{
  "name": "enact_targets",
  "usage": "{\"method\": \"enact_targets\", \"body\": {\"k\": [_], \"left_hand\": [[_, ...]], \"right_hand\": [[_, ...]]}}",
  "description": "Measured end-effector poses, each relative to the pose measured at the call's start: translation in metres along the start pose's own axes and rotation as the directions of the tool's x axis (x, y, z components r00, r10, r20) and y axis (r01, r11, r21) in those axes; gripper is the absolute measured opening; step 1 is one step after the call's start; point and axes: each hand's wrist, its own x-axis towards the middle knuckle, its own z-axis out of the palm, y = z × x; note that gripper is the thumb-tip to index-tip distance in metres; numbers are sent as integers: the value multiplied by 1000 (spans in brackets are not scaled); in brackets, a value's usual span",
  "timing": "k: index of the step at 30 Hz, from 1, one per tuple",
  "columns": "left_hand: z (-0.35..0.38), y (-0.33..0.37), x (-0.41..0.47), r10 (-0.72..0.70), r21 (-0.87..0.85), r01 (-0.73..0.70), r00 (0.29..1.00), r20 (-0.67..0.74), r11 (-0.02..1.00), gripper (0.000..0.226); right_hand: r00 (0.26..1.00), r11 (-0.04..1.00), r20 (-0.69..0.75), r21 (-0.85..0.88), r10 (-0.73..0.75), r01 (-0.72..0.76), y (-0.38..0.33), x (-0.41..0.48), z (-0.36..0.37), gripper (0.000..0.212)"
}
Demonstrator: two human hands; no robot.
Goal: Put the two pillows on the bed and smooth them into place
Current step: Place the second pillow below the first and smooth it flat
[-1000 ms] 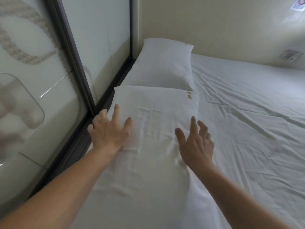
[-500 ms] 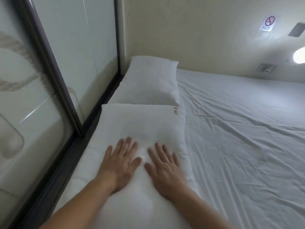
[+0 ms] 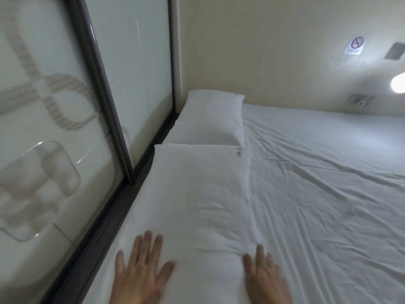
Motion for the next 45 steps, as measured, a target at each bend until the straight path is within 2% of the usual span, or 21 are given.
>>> {"method": "enact_targets", "body": {"k": [1,3,4,6,8,12,17,18,20,22,24,25,26,28,29,32,34,36,40,42,45], "left_hand": [[-14,4,3,-38,-59,39,999,14,998,96],[-37,20,16,-36,-118,32,999,-33,993,95],[-48,30,24,-27,-97,27,1000,-2,995,97],[-57,49,47,38,-92,-46,996,-84,995,88],[-67,65,69,29,-160,-43,996,-89,986,79],[-84,81,112,-12,-126,5,998,-55,992,75],[-94,85,185,-73,-44,70,995,-67,997,131],[-93,87,202,-78,-28,76,994,-72,997,131],[-86,86,228,-43,-28,41,996,-80,999,111],[-68,78,247,-20,-83,18,1000,-21,996,80],[-47,70,254,-50,-80,53,998,34,995,69],[-40,65,256,-73,-73,75,997,31,995,69],[-37,60,259,-86,-72,87,996,26,994,70],[-41,50,266,-159,-115,160,987,25,980,76],[-45,43,268,-272,-170,272,962,27,947,81],[-51,8,259,-567,-413,576,808,158,706,112],[-47,-6,234,-564,-524,621,774,290,583,118],[-45,-2,213,-493,-520,580,812,312,626,104],[-50,7,209,-393,-488,424,903,172,763,80],[-57,1,215,-377,-435,399,915,142,807,77],[-50,-13,194,-361,-347,397,918,166,849,89]], "right_hand": [[998,999,-62,-33,9,-11,-8,2,-9,68],[972,988,-191,-93,-136,120,-40,2,-21,68],[954,976,-208,-72,-218,207,-58,1,-24,67],[912,931,-190,-28,-363,365,-94,4,-25,65],[881,894,-161,-30,-445,447,-124,12,-25,64],[880,888,-114,-46,-460,458,-156,51,-31,65],[852,861,-124,-107,-508,497,-208,136,-49,68],[830,840,-129,-125,-542,529,-219,156,-51,68],[796,802,-122,-180,-592,569,-228,192,-54,68],[850,845,-91,-209,-518,493,-207,230,-56,66],[977,971,-63,-145,-203,192,-156,263,-61,66],[999,994,-41,-103,-36,31,-131,274,-67,65],[998,996,-37,-80,45,-48,-111,280,-73,63],[997,999,-56,-13,51,-52,-95,280,-82,54],[998,996,-61,85,30,-24,-98,276,-82,52],[1000,934,3,356,27,-27,-109,241,-68,65],[996,900,58,426,72,-90,-108,210,-48,73],[990,893,77,427,117,-139,-107,176,-33,79],[991,876,85,464,99,-127,-113,129,-25,74],[995,858,51,504,88,-102,-114,118,-27,73],[994,873,47,476,95,-106,-102,107,-34,81]]}}
